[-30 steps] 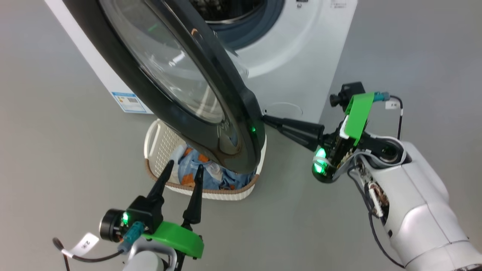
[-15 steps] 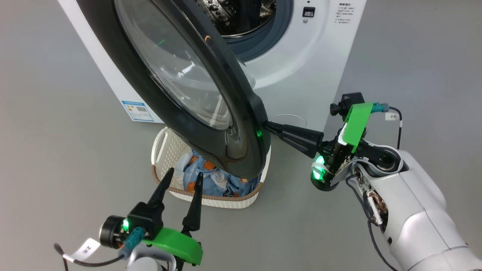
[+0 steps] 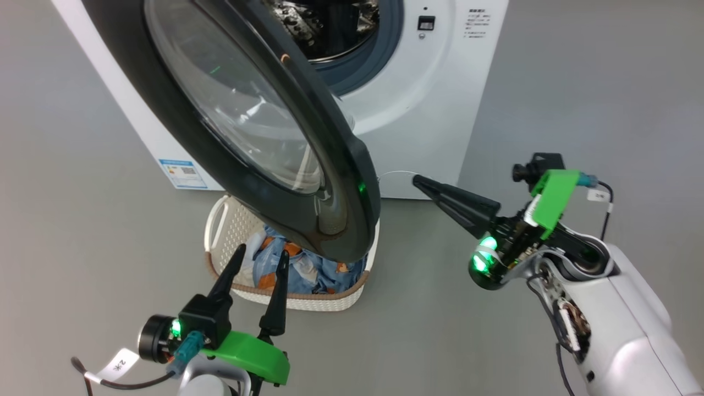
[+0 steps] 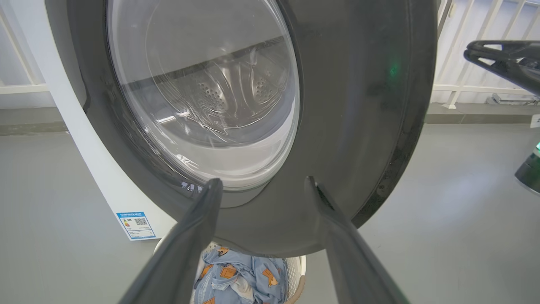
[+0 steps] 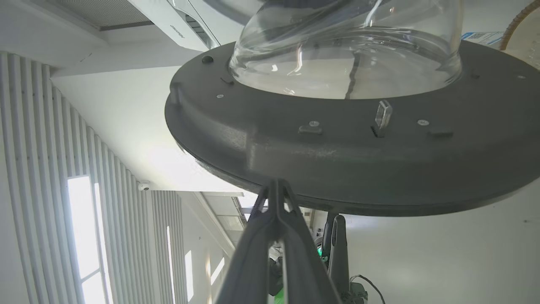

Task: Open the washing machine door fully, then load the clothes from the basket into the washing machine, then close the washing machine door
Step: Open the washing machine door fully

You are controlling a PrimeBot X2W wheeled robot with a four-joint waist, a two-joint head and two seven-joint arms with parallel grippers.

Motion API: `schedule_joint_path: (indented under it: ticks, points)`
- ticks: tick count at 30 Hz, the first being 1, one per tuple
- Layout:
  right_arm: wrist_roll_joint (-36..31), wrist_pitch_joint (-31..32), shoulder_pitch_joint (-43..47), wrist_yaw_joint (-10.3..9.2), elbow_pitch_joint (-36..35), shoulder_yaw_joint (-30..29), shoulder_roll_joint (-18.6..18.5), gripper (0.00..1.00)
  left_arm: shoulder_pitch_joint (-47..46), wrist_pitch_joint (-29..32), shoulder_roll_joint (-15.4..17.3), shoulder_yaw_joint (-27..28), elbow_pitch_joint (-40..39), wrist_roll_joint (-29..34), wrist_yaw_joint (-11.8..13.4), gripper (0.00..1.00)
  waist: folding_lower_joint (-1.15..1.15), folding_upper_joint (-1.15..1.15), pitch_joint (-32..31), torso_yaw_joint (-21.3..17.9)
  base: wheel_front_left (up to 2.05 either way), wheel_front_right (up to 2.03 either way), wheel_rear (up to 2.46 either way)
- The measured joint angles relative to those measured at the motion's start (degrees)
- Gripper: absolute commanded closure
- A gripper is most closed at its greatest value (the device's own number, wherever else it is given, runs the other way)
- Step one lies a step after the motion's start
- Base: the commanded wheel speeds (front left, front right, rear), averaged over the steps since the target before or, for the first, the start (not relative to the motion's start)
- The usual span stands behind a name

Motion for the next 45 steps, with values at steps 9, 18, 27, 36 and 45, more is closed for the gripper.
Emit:
schedule_joint_path:
  ticks: [9, 18, 27, 36, 45]
  points:
    - [0.4, -6.7, 9.6, 0.0, -10.1, -3.7, -3.2, 1.0, 0.1, 0.0, 0.0, 0.6, 0.6, 0.7, -0.5, 0.0, 0.0, 0.0, -1.0, -2.1, 0.0, 0.0, 0.0]
    - [-5.3, -17.2, 23.1, 0.0, -22.1, -9.0, -5.3, 0.2, 1.2, 0.0, 0.1, 1.3, 1.0, 0.8, -0.6, 0.0, 0.0, 0.0, -1.9, -4.5, 0.0, 0.0, 0.0]
    - [-11.1, -24.8, 30.1, -0.01, -25.9, -11.7, -4.9, 0.0, 1.3, 0.0, 0.1, 1.3, 1.2, 0.8, -0.6, 0.0, 0.0, 0.0, -2.6, -5.9, 0.0, 0.0, 0.0]
    - [-28.7, -40.1, 34.9, -0.01, -29.8, -14.1, -6.2, 0.0, 3.4, 0.0, 0.1, 1.4, 1.9, 0.7, -0.6, 0.0, 0.0, 0.0, -4.5, -6.8, 0.0, 0.0, 0.0]
    - [-57.8, -58.0, 35.6, 0.0, -27.6, -14.7, -10.4, 0.0, 4.4, 0.0, 0.1, 1.5, 2.4, 0.7, -1.1, 0.0, 0.0, 0.0, -6.4, -7.4, 0.0, 0.0, 0.0]
